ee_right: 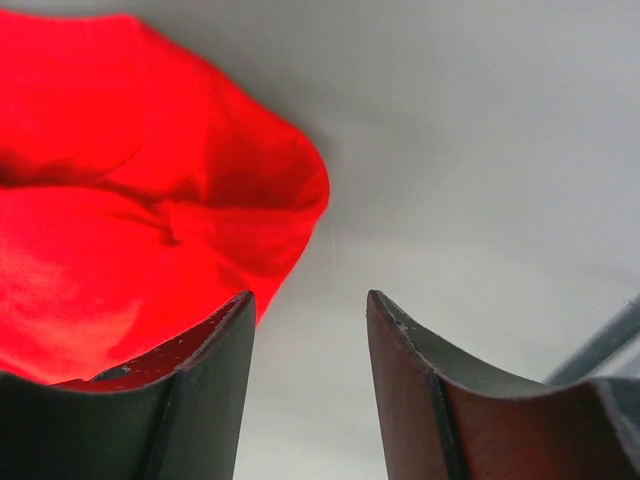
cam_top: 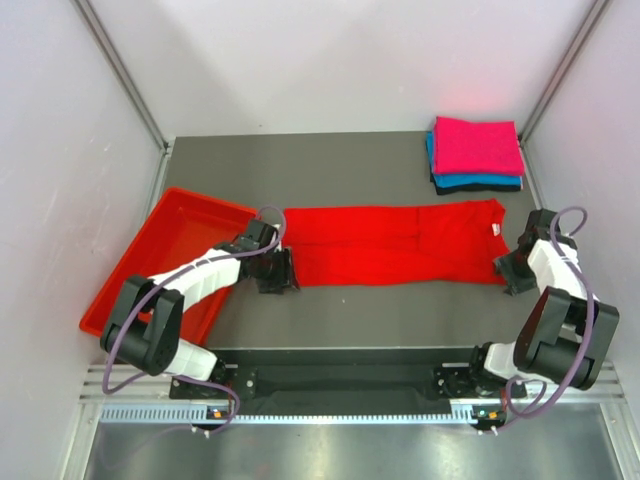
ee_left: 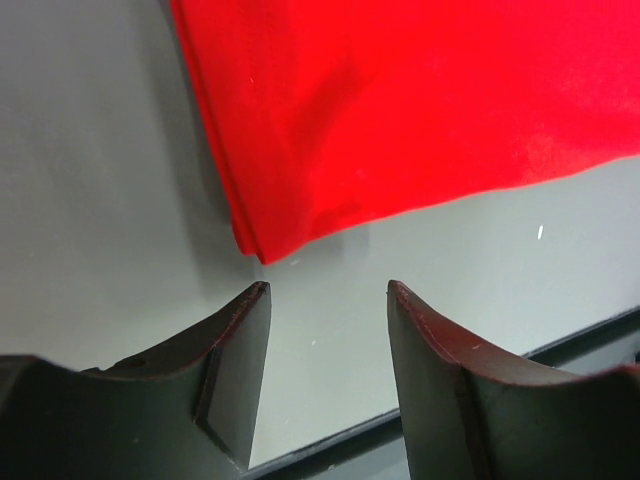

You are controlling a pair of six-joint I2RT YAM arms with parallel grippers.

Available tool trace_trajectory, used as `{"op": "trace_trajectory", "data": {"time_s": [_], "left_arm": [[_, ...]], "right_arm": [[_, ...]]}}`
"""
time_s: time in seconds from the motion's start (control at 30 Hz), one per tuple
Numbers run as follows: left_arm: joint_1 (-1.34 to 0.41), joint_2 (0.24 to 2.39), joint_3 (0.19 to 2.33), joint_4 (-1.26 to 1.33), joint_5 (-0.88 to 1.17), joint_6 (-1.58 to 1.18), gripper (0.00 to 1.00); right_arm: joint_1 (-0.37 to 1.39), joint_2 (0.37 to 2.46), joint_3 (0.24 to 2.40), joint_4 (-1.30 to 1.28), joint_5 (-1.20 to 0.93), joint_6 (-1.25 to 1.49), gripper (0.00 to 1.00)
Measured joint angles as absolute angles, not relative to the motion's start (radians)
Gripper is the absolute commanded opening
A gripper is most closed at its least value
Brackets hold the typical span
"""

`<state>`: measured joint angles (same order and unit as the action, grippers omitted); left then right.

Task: Fold and stack the t-shirts
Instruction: Fold the tshirt

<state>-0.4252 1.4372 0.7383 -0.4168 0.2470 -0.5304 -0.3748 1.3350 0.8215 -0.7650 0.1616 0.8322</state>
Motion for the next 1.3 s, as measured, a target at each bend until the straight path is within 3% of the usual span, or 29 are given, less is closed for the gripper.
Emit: {"op": "trace_trajectory", "data": {"time_s": [0.8,1.0,1.1,1.2,1.27,1.3], "left_arm": [[-0.425,1.458,0.726,-0.325,0.141,-0.574,0.55],[-0.425,1.458,0.726,-0.318,0.115,-0.574,0.5],[-0.425,1.467,0.729,-0.315,0.105,-0.572,0.35],[-0.423,1.485,0.738,-0.313,0.094,-0.564,0.11],[-0.422,1.496,0.741,-0.312,0.092,-0.562,0.0],[-0.422,1.497,0.744,-0.314,0.092,-0.559,0.0]], "right_arm": [[-0.456,1.397,0.708,-0.479,0.131,0.826,0.44],[-0.457,1.4,0.707,-0.45,0.13,0.808,0.37],[-0.457,1.404,0.707,-0.437,0.13,0.803,0.31],[-0.457,1.404,0.707,-0.429,0.13,0.795,0.21],[-0.457,1.404,0.707,-0.427,0.13,0.785,0.03],[-0.457,1.404,0.707,-0.426,0.13,0.785,0.0]]}}
